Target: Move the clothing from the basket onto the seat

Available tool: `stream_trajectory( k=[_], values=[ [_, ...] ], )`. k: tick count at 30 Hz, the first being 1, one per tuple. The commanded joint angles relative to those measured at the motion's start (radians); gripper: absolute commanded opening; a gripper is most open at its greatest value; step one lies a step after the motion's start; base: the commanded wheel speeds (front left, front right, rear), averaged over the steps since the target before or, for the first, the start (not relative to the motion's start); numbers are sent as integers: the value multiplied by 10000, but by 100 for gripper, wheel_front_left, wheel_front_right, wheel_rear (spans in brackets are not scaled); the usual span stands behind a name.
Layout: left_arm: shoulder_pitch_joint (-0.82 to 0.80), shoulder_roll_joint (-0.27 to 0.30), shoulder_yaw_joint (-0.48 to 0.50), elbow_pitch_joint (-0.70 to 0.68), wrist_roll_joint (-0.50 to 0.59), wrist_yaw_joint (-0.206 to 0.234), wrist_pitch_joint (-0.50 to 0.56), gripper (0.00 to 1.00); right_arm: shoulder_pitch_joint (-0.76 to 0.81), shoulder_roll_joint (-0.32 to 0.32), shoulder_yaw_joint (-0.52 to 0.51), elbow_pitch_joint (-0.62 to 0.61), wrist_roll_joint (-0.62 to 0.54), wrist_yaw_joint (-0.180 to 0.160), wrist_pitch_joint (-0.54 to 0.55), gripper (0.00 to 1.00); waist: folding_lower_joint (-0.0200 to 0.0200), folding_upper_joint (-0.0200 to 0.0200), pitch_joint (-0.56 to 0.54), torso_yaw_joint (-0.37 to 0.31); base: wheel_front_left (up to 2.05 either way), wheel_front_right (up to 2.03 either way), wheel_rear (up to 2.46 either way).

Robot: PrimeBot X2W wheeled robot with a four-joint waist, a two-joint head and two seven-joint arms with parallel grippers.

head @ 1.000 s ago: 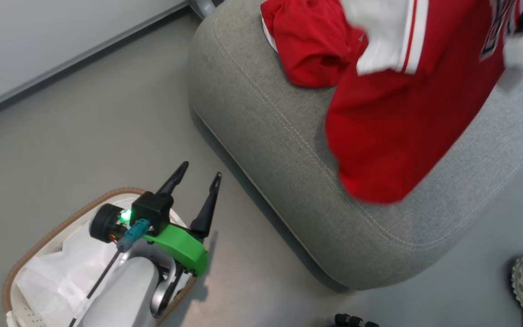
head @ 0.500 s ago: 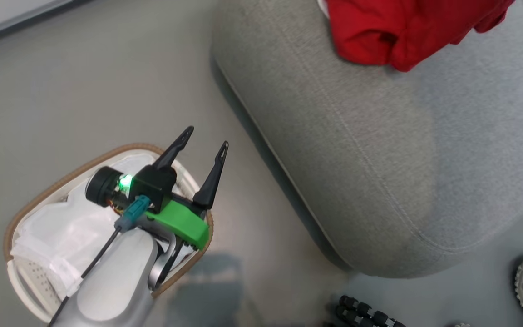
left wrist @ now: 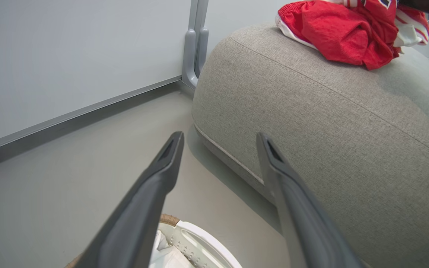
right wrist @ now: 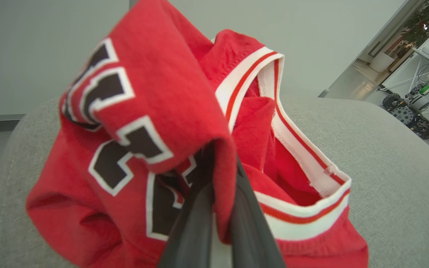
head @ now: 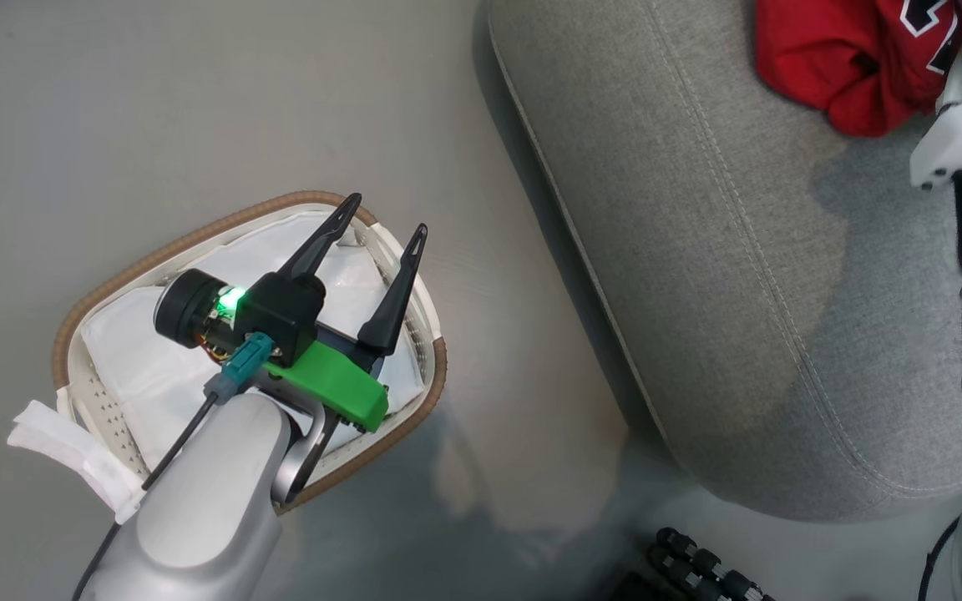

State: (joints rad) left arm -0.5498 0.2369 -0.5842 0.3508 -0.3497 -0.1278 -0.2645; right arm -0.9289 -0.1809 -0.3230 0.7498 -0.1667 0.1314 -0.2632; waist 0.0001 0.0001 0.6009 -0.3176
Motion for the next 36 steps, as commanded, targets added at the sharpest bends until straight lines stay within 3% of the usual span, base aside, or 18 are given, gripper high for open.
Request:
stream_trajectory(
  k=[1,12,18,27,36],
  values=[
    [-124,-43,-2,-78,17,-44,3,100,360,33,-91,-88,69,-14,-20,100,-1,-1,-167,11,0,0,0],
    [596,-598,266,285,-65,-45,3,100,2375,-10,498,-945,721,-14,-21,100,-1,-1,-1915,-188,0,0,0],
    [1339,-1118,934,650,53,-40,3,100,3440,-102,1153,-1712,1374,-13,-21,100,-1,-1,-2998,-5,0,0,0],
    [2360,-1488,2156,949,321,8,3,100,4676,522,1772,-2630,2235,-14,-21,100,-1,-1,-4022,724,0,0,0],
    [3112,-1660,3771,1192,678,233,4,100,5471,1222,2446,-3071,2646,-13,-23,100,-1,-1,-4387,1795,0,0,0]
  ],
)
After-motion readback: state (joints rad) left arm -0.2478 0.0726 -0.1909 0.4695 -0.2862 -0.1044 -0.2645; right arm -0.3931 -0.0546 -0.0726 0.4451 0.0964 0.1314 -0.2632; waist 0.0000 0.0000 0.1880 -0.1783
